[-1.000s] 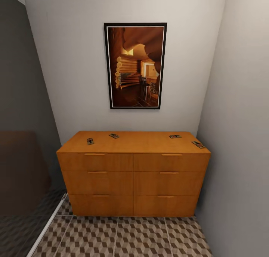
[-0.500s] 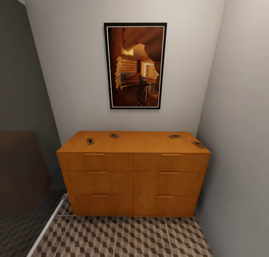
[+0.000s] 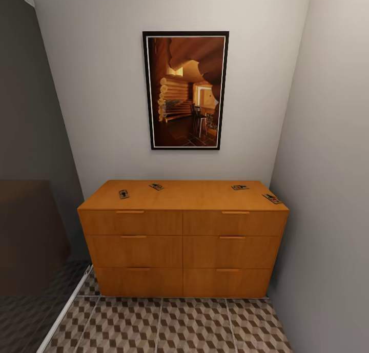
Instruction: Take the four mousetraps from the cabinet in the bathroom and place them on the bathroom floor. Make sure all four end up on the same floor surface, and ensure that at least two of them are either under or directly next to the same bathroom sink.
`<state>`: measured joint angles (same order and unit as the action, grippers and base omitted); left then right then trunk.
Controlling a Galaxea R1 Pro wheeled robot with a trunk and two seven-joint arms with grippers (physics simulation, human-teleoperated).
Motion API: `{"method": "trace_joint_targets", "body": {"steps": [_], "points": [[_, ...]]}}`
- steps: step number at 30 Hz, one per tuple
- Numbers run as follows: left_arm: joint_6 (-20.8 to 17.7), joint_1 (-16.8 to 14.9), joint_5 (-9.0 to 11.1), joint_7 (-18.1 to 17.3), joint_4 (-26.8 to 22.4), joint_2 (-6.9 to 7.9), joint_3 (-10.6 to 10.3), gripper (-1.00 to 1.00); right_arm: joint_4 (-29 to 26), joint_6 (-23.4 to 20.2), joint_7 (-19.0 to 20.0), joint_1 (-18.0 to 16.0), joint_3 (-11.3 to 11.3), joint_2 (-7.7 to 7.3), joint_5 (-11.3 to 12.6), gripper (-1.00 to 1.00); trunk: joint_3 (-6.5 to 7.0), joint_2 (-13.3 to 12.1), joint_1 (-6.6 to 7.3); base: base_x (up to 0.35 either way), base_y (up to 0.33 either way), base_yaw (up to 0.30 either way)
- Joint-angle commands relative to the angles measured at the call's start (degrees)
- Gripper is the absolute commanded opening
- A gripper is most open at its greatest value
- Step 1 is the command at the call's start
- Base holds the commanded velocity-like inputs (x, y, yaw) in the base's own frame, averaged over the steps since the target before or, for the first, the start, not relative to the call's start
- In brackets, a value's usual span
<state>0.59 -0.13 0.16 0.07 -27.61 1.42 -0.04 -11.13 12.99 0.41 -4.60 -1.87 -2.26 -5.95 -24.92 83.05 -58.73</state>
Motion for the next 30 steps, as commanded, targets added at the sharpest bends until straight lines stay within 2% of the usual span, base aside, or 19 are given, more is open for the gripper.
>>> {"method": "trace_joint_targets", "body": {"steps": [1, 2, 4, 5, 8, 9, 16, 19, 20, 22, 23, 25, 28, 29, 30], "points": [[-0.1, 0.1, 0.0, 0.0, -3.3, 0.62, -0.1, 1.00, -1.0, 0.8, 0.3, 0.0, -0.3, -0.14, -0.5, 1.00, -0.06, 0.0, 0.00, 0.000, 0.000, 0.000], [-0.7, 0.2, 0.0, 0.0, -6.9, 1.24, -0.1, 1.00, -2.2, 1.3, 0.9, 0.0, -0.4, -0.59, -0.6, 1.00, -0.06, 0.0, 0.00, 0.000, 0.000, 0.000], [-1.7, 0.4, 0.0, 0.0, -10.6, 1.85, -0.1, 1.00, -3.5, 1.5, 1.7, 0.0, -0.5, -1.35, -0.6, 1.00, -0.06, 0.0, 0.00, 0.000, 0.000, 0.000], [-3.6, 0.8, 0.1, -0.1, -14.5, 2.50, -0.1, 1.00, -4.9, 1.7, 2.8, 0.0, -0.5, -2.42, -0.5, 1.00, -0.06, 0.0, 0.00, 0.000, 0.000, 0.000], [-7.7, 1.7, 0.1, -0.5, -20.7, 3.51, -0.1, 1.00, -7.1, 1.5, 5.3, 0.0, -0.4, -4.26, -0.2, 1.00, -0.06, 0.0, 0.00, 0.000, 0.000, 0.000], [-14.0, 3.8, 0.2, -2.1, -29.9, 4.31, -0.1, 1.00, -10.2, 0.7, 10.1, 0.1, -0.4, -6.26, 0.0, 1.00, -0.06, 0.0, 0.00, 0.000, 0.000, 0.000], [-24.0, 8.8, 0.1, -5.3, -47.6, 4.54, -0.2, 1.00, -14.9, -5.1, 21.0, 0.2, 0.0, -7.94, 0.1, 1.00, -0.06, 0.0, 0.00, 0.000, 0.000, 0.000], [-27.6, 10.1, 0.1, -6.0, -52.0, 4.52, -0.5, 1.00, -18.3, -9.8, 26.7, 0.3, 1.0, -9.61, 0.3, 1.00, -0.06, 0.0, 0.00, 0.000, 0.000, 0.000], [-29.2, 10.6, 0.1, -6.3, -53.7, 4.41, -0.7, 1.00, -22.3, -13.8, 31.6, 0.4, 3.0, -11.19, 0.9, 1.00, -0.06, 0.0, 0.00, 0.000, 0.000, 0.000], [-29.8, 10.5, 0.1, -6.4, -54.4, 3.94, -0.8, 1.00, -25.5, -16.6, 34.7, 0.6, 4.3, -11.75, 1.4, 1.00, -0.06, 0.0, 0.00, 0.000, 0.000, 0.000], [-29.9, 10.4, 0.1, -6.4, -54.6, 3.59, -0.8, 1.00, -26.7, -17.6, 35.6, 0.8, 4.6, -11.85, 1.5, 1.00, -0.06, 0.0, 0.00, 0.000, 0.000, 0.000], [-30.2, 9.9, 0.1, -6.5, -54.9, 1.91, -1.2, 1.00, -32.4, -21.8, 37.7, 1.6, 5.2, -12.04, 1.7, 1.00, -0.06, 0.0, 0.00, 0.000, 0.000, 0.000], [-30.4, 9.6, 0.1, -6.5, -55.1, 1.03, -1.8, 1.00, -38.2, -25.2, 38.5, 2.9, 5.5, -12.10, 1.8, 1.00, -0.06, 0.0, 0.00, 0.000, 0.000, 0.000], [-30.4, 9.4, 0.1, -6.5, -55.1, 0.54, -2.5, 1.00, -42.8, -27.5, 38.8, 4.3, 5.6, -12.12, 1.8, 1.00, -0.06, 0.0, 0.00, 0.000, 0.000, 0.000], [-30.7, 8.7, 0.1, -6.5, -55.3, -0.39, -5.7, 1.00, -57.1, -33.8, 39.2, 8.6, 5.7, -12.08, 1.8, 1.00, -0.06, 0.0, 0.00, 0.000, 0.000, 0.000]]}}
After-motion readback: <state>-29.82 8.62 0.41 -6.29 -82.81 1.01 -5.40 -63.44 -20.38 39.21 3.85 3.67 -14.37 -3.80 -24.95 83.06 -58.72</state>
